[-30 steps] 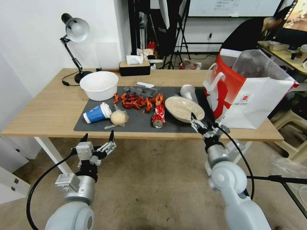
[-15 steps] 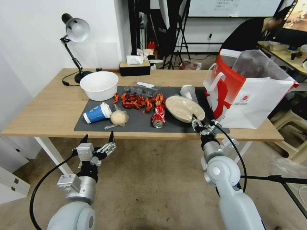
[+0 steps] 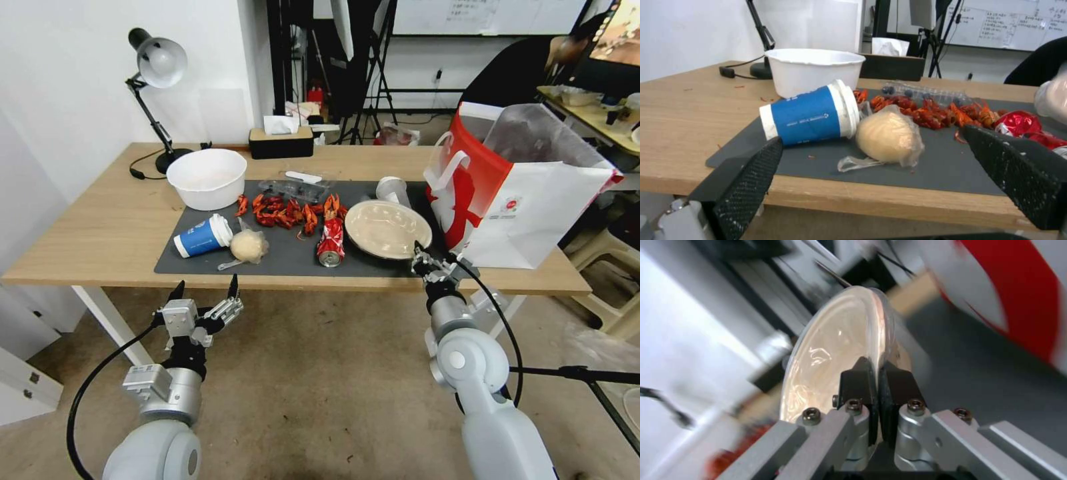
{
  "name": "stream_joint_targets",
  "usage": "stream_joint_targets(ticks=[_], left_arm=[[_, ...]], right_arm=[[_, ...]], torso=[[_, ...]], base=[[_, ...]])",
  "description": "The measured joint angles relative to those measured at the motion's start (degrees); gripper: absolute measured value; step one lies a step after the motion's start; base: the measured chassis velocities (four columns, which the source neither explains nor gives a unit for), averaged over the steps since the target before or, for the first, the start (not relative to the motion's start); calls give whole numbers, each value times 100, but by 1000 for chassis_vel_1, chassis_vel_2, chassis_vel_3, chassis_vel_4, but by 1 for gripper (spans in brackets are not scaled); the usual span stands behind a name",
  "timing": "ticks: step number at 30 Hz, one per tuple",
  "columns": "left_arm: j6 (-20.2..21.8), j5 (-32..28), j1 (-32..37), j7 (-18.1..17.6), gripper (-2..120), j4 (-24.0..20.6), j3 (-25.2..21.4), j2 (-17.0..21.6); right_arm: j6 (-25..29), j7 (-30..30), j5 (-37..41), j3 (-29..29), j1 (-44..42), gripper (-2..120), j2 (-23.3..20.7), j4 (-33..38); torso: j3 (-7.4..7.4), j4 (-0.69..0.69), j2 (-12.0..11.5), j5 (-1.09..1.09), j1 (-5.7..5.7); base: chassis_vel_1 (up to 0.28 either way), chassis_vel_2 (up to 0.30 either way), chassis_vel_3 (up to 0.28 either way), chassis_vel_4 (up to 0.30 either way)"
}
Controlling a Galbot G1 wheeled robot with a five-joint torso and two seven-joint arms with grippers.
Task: Pick up the trash from the table and place it into the takeout bag.
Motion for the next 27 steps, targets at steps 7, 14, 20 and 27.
stream_joint_targets(ticks=[7, 14, 20, 27], left_arm=[[-44, 1, 5, 0, 100, 13, -1, 0], [-135, 26, 40, 1, 100, 47, 2, 0], [-154, 27, 45, 1, 100, 47, -9, 0], [-177, 37, 27, 28, 100, 79, 9, 0]], right_arm=[[685, -1113, 317, 246, 273, 0, -486, 456], [1031, -1174, 175, 598, 1076, 0, -1083, 435], [1049, -940, -444, 917, 1490, 0, -1400, 91], [898, -563, -1391, 1412, 1752, 0, -1685, -432]], torso=[[0, -1, 0, 0, 0], [0, 0, 0, 0, 0], [0, 0, 0, 0, 2], [0, -1, 0, 1, 2]], base=[[0, 0, 0, 0], [0, 0, 0, 0], [0, 0, 0, 0], [0, 0, 0, 0]])
